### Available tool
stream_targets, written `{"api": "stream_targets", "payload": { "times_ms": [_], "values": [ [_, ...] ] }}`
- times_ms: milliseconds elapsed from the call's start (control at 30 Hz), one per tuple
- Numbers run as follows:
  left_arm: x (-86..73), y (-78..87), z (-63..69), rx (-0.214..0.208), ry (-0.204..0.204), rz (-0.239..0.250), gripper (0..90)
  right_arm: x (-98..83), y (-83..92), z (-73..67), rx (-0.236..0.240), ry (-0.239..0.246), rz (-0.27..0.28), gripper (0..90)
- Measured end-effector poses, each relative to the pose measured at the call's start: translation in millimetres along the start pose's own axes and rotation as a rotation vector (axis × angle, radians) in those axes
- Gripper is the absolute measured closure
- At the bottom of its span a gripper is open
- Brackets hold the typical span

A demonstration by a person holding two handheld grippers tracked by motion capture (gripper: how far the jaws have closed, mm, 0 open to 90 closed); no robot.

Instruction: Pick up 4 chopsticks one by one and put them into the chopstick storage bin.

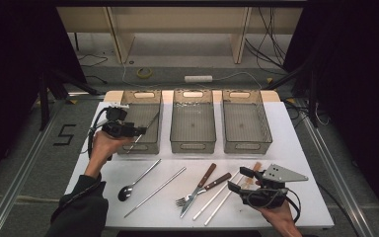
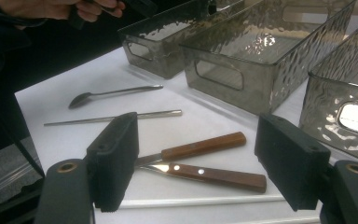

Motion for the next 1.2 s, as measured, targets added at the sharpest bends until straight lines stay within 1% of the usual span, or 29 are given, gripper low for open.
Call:
{"api": "stream_targets", "payload": {
  "times_ms": [33, 67, 100, 167, 267, 333, 367, 433, 533, 567, 667, 733, 833, 1067, 1133, 1200],
  "values": [
    [-2.8, 2.7, 5.5, 0.009, -0.023, -0.013, 35.2, 0.3, -0.2, -0.3, 0.001, 0.002, -0.001, 31.2],
    [-6.3, 6.4, 13.9, 0.002, -0.036, -0.015, 34.6, 0.5, -0.2, -0.4, 0.001, 0.002, -0.002, 31.2],
    [-6.3, 6.4, 13.9, 0.002, -0.036, -0.015, 33.6, 0.6, 0.0, -0.2, 0.001, 0.004, 0.000, 31.2],
    [-11.4, 8.8, 23.1, -0.010, -0.058, -0.057, 32.5, 0.6, 0.1, 0.0, 0.002, 0.002, 0.000, 31.2],
    [-19.1, 10.9, 36.2, -0.023, -0.091, -0.106, 31.9, 0.1, -0.6, 0.2, 0.003, -0.001, -0.010, 31.1],
    [-25.1, 11.2, 44.4, -0.026, -0.103, -0.138, 31.8, 0.5, -0.4, -0.7, 0.004, 0.005, -0.007, 31.1],
    [-29.6, 10.6, 49.2, -0.029, -0.113, -0.165, 31.7, 0.6, -0.2, -0.9, 0.006, 0.007, -0.007, 31.1],
    [-35.7, 10.3, 55.2, -0.028, -0.125, -0.191, 31.4, 0.7, 0.1, -0.8, 0.008, 0.007, -0.009, 31.1],
    [-44.2, 10.1, 62.7, -0.039, -0.132, -0.212, 31.7, 0.8, 0.0, -0.5, 0.007, 0.004, -0.010, 31.1],
    [-48.6, 9.5, 66.1, -0.039, -0.145, -0.227, 32.1, 0.6, -0.3, -0.6, 0.007, 0.005, -0.013, 31.1],
    [-58.4, 7.6, 72.3, -0.034, -0.159, -0.268, 32.1, 0.6, -0.6, -1.0, 0.008, 0.006, -0.014, 31.1],
    [-63.4, 6.0, 75.9, -0.037, -0.167, -0.286, 31.8, 0.7, -0.5, -1.3, 0.009, 0.007, -0.013, 31.1],
    [-71.3, 2.4, 82.3, -0.034, -0.177, -0.304, 28.8, 1.0, -0.1, -1.2, 0.010, 0.006, -0.012, 31.0],
    [-82.8, -4.8, 93.5, -0.049, -0.209, -0.346, 26.5, 1.5, 0.3, -1.6, 0.010, 0.009, -0.009, 31.0],
    [-85.4, -7.4, 96.0, -0.054, -0.210, -0.357, 27.0, 1.6, 0.4, -1.7, 0.011, 0.009, -0.008, 31.0],
    [-87.6, -9.4, 98.1, -0.055, -0.221, -0.375, 28.0, 1.7, 0.5, -1.7, 0.011, 0.009, -0.007, 31.0]
  ]
}}
Point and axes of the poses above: each handheld gripper's, and its own axes: y roughly backward along the jaws, x roughly out of its top, z roughly to its right, the point moved 4 cm from there along -y, roughly forward along the jaws, and after that the axes turned 6 degrees about -x, right-handed, at the moved point
